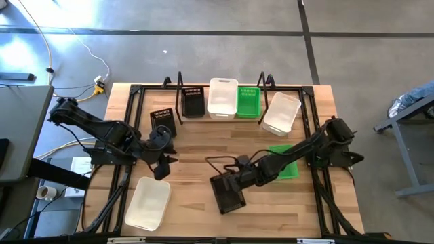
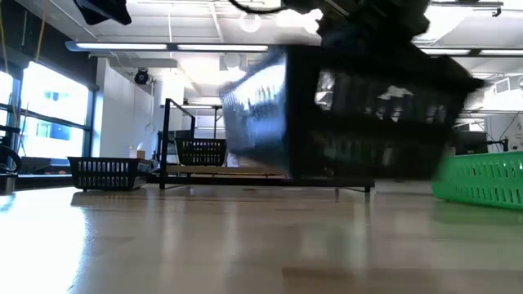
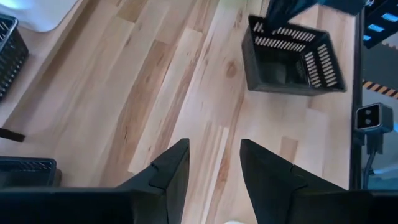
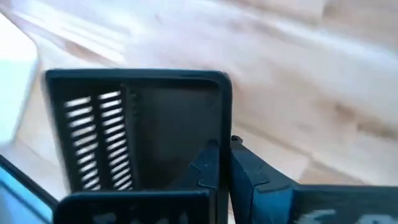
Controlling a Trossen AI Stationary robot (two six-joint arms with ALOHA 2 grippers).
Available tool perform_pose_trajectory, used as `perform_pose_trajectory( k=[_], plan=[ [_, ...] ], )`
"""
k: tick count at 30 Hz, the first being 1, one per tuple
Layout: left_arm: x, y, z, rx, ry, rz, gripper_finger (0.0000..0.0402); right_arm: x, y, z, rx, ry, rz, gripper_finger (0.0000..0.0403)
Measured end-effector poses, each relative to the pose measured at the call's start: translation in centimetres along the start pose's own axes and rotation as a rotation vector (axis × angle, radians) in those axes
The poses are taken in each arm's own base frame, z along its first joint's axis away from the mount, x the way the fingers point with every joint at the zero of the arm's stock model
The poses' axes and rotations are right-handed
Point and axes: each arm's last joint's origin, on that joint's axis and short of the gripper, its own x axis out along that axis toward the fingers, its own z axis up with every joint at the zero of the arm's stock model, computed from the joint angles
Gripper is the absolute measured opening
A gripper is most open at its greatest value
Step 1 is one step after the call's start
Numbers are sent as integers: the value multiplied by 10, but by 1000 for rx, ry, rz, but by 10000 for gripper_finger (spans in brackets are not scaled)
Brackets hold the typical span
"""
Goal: Stack baskets on shelf by color
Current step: Stack the bottom black basket on top of the other black basket on the shelf
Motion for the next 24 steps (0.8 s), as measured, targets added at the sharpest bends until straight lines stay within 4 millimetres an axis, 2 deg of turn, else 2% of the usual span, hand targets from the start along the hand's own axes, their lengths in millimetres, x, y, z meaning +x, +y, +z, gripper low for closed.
perform_pose_trajectory(
  k=[8,12,16,24],
  plan=[
    [7,-4,0,5,42,-28,176,-18,21,35,-43,-155,37,1],
    [13,-11,5,90,5,-57,193,-20,24,57,-34,-222,36,1],
    [21,-21,10,189,-45,-91,192,-19,24,75,-22,-255,38,1],
    [45,-36,12,358,-55,-94,172,-17,21,94,12,-278,28,0]
  ],
)
